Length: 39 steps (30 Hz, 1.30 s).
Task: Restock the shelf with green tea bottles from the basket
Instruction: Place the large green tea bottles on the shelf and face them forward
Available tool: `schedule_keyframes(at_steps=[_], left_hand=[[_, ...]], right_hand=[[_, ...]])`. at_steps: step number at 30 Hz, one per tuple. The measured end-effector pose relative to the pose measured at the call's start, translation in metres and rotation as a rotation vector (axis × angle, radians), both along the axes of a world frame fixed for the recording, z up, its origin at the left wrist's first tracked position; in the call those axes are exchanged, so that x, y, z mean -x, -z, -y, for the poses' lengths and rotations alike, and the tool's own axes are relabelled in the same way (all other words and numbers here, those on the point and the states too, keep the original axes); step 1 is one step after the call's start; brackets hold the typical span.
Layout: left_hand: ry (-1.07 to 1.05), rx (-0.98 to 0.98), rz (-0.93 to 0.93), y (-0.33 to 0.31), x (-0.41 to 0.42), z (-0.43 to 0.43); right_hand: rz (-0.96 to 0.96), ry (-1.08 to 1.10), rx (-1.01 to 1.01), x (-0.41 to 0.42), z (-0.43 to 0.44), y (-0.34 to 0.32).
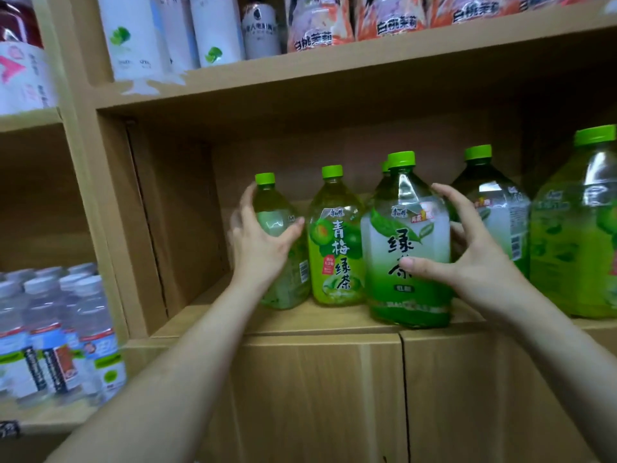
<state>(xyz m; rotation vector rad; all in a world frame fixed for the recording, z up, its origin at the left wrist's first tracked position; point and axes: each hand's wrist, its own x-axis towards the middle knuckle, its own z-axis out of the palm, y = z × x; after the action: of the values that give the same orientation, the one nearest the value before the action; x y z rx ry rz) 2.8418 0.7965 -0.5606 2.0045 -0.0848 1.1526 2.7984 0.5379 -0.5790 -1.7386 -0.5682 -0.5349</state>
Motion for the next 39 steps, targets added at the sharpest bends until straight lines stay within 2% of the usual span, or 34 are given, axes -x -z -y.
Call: schedule_keyframes(at_steps=[6, 10, 13, 15, 16, 17, 19, 21, 24, 27, 31, 35, 39], left_hand=[[-0.026, -0.089, -0.193, -0.002, -0.027, 0.003], [-0.007, -0.095, -0.311, -0.004, -0.029, 0.013], [-0.064, -0.196, -0.362, -0.012, -0.014, 0.011], [-0.084, -0.269, -0.117, -0.015, 0.011, 0.020], [-0.011, -0.286, 0.024, -0.014, 0.027, 0.029], [0.111, -0.300, 0.087, -0.014, 0.044, 0.040], [0.395, -0.295, -0.037, -0.011, 0.074, 0.059], [0.599, -0.198, -0.148, -0.014, 0.091, 0.058], [0.670, -0.018, -0.251, -0.042, 0.098, 0.023], [0.635, 0.115, -0.428, -0.070, 0.099, -0.020], [0.546, 0.099, -0.576, -0.068, 0.102, -0.065], [0.482, 0.151, -0.543, -0.055, 0.094, -0.092], [0.401, 0.084, -0.507, -0.050, 0.086, -0.096]], right_hand=[[-0.098, -0.274, -0.205, -0.006, -0.001, -0.002], [-0.124, -0.304, -0.177, -0.004, -0.003, -0.003], [-0.070, -0.050, 0.119, 0.000, -0.011, -0.006], [-0.017, 0.098, 0.110, 0.000, -0.019, -0.005], [0.012, 0.119, 0.056, 0.001, -0.023, -0.003], [0.049, 0.117, 0.009, 0.003, -0.027, -0.003], [0.116, 0.091, -0.061, 0.013, -0.033, -0.002], [0.132, -0.067, -0.164, 0.023, -0.047, -0.010], [0.093, -0.312, -0.178, 0.024, -0.080, -0.026], [0.055, -0.386, -0.160, 0.014, -0.122, -0.033], [0.023, -0.334, -0.031, 0.000, -0.171, -0.019], [-0.029, -0.228, 0.124, -0.008, -0.204, -0.009], [-0.038, -0.128, 0.393, -0.009, -0.192, -0.026]])
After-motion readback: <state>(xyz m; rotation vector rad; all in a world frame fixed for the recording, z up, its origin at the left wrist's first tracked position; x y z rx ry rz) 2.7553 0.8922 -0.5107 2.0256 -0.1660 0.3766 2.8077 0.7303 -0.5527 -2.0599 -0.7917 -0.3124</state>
